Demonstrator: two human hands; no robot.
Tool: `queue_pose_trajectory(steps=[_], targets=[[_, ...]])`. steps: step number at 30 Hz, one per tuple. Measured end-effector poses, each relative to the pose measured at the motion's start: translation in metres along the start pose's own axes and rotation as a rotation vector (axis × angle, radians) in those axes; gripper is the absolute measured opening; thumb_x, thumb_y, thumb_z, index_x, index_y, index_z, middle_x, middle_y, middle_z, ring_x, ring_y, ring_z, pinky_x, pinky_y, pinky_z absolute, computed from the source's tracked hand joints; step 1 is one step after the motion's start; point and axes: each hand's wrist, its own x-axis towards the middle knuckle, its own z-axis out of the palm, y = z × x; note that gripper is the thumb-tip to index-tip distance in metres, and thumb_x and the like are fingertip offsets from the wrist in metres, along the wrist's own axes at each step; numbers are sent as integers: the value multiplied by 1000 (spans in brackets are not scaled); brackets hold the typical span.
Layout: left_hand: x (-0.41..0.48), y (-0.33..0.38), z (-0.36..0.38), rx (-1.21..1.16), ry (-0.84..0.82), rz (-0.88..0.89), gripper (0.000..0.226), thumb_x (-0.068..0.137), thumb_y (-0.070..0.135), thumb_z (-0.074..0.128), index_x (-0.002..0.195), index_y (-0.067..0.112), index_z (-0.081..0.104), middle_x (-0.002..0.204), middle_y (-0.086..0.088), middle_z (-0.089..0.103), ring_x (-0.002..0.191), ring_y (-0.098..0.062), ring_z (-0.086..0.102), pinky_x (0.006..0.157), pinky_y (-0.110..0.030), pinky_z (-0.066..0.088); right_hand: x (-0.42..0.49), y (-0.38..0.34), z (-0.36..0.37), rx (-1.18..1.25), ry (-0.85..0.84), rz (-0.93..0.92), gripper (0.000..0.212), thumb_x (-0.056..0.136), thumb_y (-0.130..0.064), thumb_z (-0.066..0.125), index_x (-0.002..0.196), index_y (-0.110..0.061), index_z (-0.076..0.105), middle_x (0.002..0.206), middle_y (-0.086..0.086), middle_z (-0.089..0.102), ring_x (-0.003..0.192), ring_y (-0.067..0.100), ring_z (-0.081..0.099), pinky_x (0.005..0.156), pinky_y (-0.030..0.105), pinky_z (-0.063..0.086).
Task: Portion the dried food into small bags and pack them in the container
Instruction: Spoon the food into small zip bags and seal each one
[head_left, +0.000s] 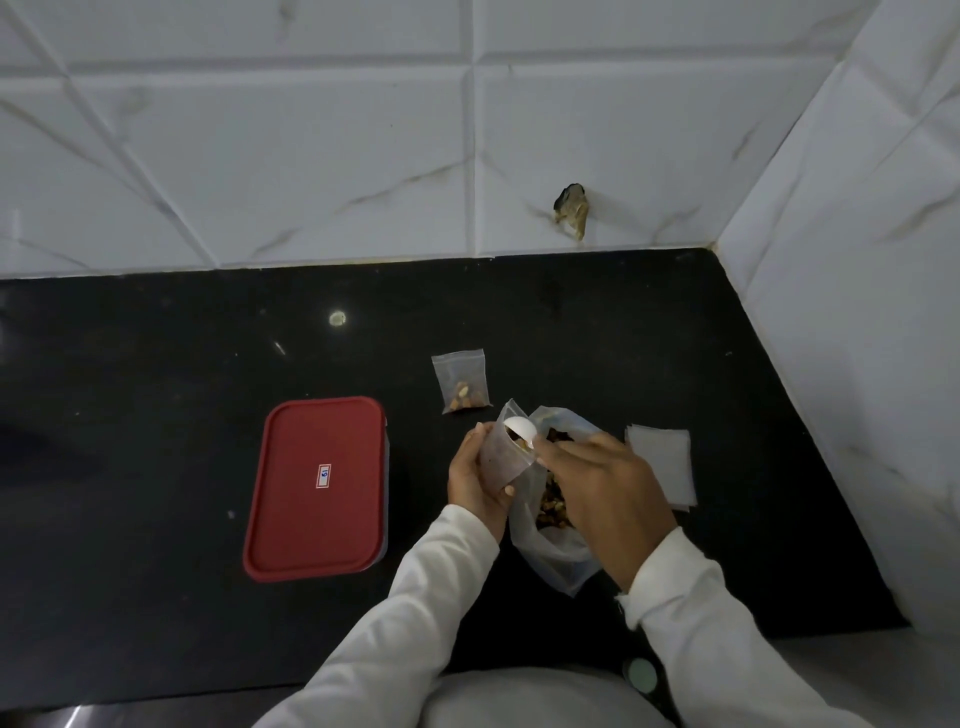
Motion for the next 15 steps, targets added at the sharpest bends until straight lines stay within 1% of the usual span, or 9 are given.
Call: queue_pose_trajectory(steps=[2, 4, 7, 9, 10, 11, 12, 14, 15], targets=[[1, -1, 0, -34, 4, -22, 51, 86, 44, 67, 123, 10, 64, 109, -10, 64, 79, -19, 65, 42, -21, 45, -4, -1, -3, 9, 3, -26, 32, 68, -12, 73, 100, -7, 75, 82, 4, 73, 67, 20, 66, 60, 29, 58], [-2, 0, 2, -60, 2, -53, 59, 83, 45, 69, 129, 7, 60, 107, -12, 66, 74, -19, 66, 40, -20, 45, -5, -2, -3, -30, -4, -39, 33, 77, -17, 60, 105, -7, 74, 87, 4, 73, 71, 21, 65, 60, 31, 58], [-11, 2, 7, -78, -14, -98, 39, 92, 40, 59, 115, 9, 63, 83, -8, 70, 60, -16, 65, 37, -18, 42, -8, 1, 2, -59, 15, -58, 34, 72, -22, 69, 103, -9, 75, 88, 4, 73, 77, 18, 62, 64, 29, 57], [-13, 3, 7, -93, -26, -109, 34, 94, 38, 57, 112, 10, 65, 87, -10, 69, 62, -18, 65, 37, -17, 43, -7, -3, -1, -14, 45, -55, 28, 86, -27, 59, 103, -10, 73, 86, 1, 72, 79, 14, 60, 68, 21, 52], [-11, 3, 6, -105, -34, -105, 34, 94, 38, 58, 112, 10, 65, 91, -10, 68, 64, -18, 65, 38, -18, 43, -6, -5, -1, 82, 73, 2, 29, 93, -28, 49, 105, -12, 71, 83, -1, 71, 77, 10, 62, 70, 16, 48], [-11, 3, 6, -111, -57, -100, 35, 93, 39, 58, 113, 11, 65, 94, -10, 67, 64, -17, 64, 37, -18, 43, -5, -6, -4, 222, 121, 128, 31, 97, -27, 44, 104, -12, 70, 80, -5, 69, 75, 3, 62, 72, 12, 47], [-11, 3, 5, -112, -80, -99, 35, 93, 39, 58, 112, 10, 66, 94, -10, 67, 64, -17, 64, 38, -18, 43, -6, -5, -5, 356, 152, 262, 27, 95, -22, 48, 101, -11, 72, 80, -8, 67, 73, -5, 59, 74, 12, 48], [-12, 4, 5, -130, -99, -114, 31, 95, 37, 57, 102, 10, 70, 87, -9, 69, 61, -16, 65, 39, -18, 46, -10, -1, -8, 403, 182, 411, 10, 85, -5, 66, 91, -4, 74, 79, 0, 68, 69, -2, 55, 74, 31, 58], [-14, 6, 6, -135, -95, -114, 30, 96, 36, 57, 96, 10, 71, 83, -8, 69, 60, -16, 65, 40, -19, 47, -14, 1, -11, 389, 162, 463, 7, 84, -2, 69, 90, -3, 74, 80, 4, 69, 68, 2, 56, 73, 35, 59]])
